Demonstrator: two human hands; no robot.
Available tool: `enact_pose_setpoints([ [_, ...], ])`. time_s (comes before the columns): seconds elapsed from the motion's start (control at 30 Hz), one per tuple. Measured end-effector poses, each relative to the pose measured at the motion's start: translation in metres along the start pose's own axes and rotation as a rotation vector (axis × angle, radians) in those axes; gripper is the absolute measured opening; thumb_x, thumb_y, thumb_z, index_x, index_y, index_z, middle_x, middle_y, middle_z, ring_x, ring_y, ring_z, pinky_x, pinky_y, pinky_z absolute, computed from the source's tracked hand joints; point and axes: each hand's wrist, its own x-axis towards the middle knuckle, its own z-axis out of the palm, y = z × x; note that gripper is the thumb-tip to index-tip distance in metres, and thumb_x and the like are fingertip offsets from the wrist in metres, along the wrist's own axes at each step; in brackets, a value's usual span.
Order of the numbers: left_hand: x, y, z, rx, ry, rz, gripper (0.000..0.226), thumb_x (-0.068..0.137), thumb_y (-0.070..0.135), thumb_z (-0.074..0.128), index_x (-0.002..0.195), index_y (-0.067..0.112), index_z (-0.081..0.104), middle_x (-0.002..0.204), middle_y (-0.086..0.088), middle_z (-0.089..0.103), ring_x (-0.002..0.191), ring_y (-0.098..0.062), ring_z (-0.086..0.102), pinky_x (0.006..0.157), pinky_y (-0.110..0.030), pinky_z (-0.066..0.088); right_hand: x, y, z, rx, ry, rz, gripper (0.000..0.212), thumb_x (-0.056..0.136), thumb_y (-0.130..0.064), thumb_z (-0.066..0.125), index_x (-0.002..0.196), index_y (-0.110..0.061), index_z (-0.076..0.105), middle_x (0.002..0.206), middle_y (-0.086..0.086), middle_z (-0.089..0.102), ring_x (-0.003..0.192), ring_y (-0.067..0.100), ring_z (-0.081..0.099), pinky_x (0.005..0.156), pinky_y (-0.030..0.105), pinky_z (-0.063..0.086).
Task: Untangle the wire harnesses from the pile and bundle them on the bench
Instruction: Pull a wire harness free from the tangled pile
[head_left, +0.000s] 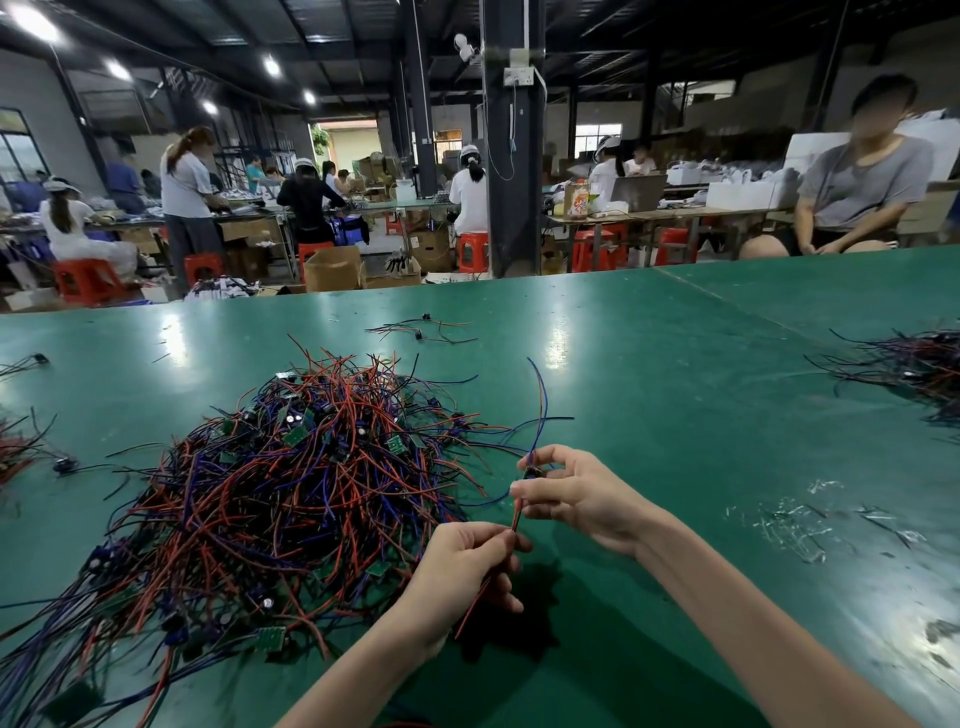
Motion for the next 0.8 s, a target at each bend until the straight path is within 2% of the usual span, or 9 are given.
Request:
enact_pose_setpoints([
  [0.13, 0.000, 0.002, 0.001, -0.058, -0.002, -0.022, 0.021, 0.097, 0.004, 0.050, 0.088, -0.003, 0.067, 0.056, -0.001, 0.056, 0.042, -0.009, 0.049, 0.044, -0.025, 0.050, 0.000, 0.002, -0.001, -0.131, 0.012, -0.051, 0.024, 0.084, 0.009, 0.061, 0.100, -0.003, 0.049, 0.070, 0.015, 0.060, 0.055, 0.018, 0.060, 0.055, 0.025, 0.055],
  [0.23, 0.000, 0.002, -0.001, -0.062, -0.013, -0.033, 0.019, 0.096, 0.003, 0.050, 0.092, -0.005, 0.067, 0.058, -0.001, 0.056, 0.045, -0.008, 0.050, 0.047, -0.025, 0.052, 0.004, 0.002, -0.006, -0.184, 0.116, -0.110, 0.024, 0.085, 0.010, 0.060, 0.100, -0.003, 0.048, 0.070, 0.015, 0.058, 0.052, 0.017, 0.058, 0.052, 0.024, 0.053],
  [0.4, -0.001, 0.003, 0.003, 0.010, -0.041, -0.011, 0.021, 0.098, 0.003, 0.048, 0.095, -0.006, 0.066, 0.057, -0.002, 0.056, 0.043, -0.010, 0.049, 0.046, -0.027, 0.052, 0.009, -0.001, -0.022, -0.118, 0.314, -0.129, 0.023, 0.085, 0.010, 0.060, 0.101, -0.001, 0.049, 0.072, 0.016, 0.058, 0.049, 0.014, 0.056, 0.049, 0.023, 0.052],
  [0.57, -0.003, 0.006, 0.000, 0.045, 0.004, -0.004, 0.020, 0.093, 0.010, 0.058, 0.081, -0.003, 0.067, 0.055, -0.007, 0.057, 0.039, -0.013, 0.051, 0.044, -0.028, 0.052, 0.012, 0.001, -0.023, 0.005, 0.356, -0.056, 0.020, 0.085, 0.010, 0.060, 0.095, -0.004, 0.051, 0.071, 0.016, 0.059, 0.044, 0.013, 0.056, 0.047, 0.022, 0.051],
  [0.7, -0.005, 0.007, 0.000, -0.065, 0.002, 0.023, 0.014, 0.093, 0.001, 0.053, 0.091, -0.009, 0.063, 0.065, -0.011, 0.063, 0.051, -0.015, 0.059, 0.056, -0.030, 0.056, 0.014, -0.001, -0.028, 0.118, 0.374, -0.002, 0.018, 0.084, 0.013, 0.058, 0.087, -0.004, 0.051, 0.065, 0.013, 0.057, 0.039, 0.010, 0.055, 0.044, 0.021, 0.051],
  [0.8, -0.007, 0.008, 0.003, -0.066, -0.066, 0.027, 0.014, 0.094, 0.001, 0.051, 0.096, -0.009, 0.062, 0.067, -0.012, 0.064, 0.054, -0.017, 0.062, 0.057, -0.031, 0.057, 0.014, -0.001, -0.029, 0.137, 0.368, 0.025, 0.017, 0.084, 0.013, 0.058, 0.086, -0.004, 0.052, 0.061, 0.010, 0.057, 0.040, 0.009, 0.053, 0.044, 0.021, 0.051],
])
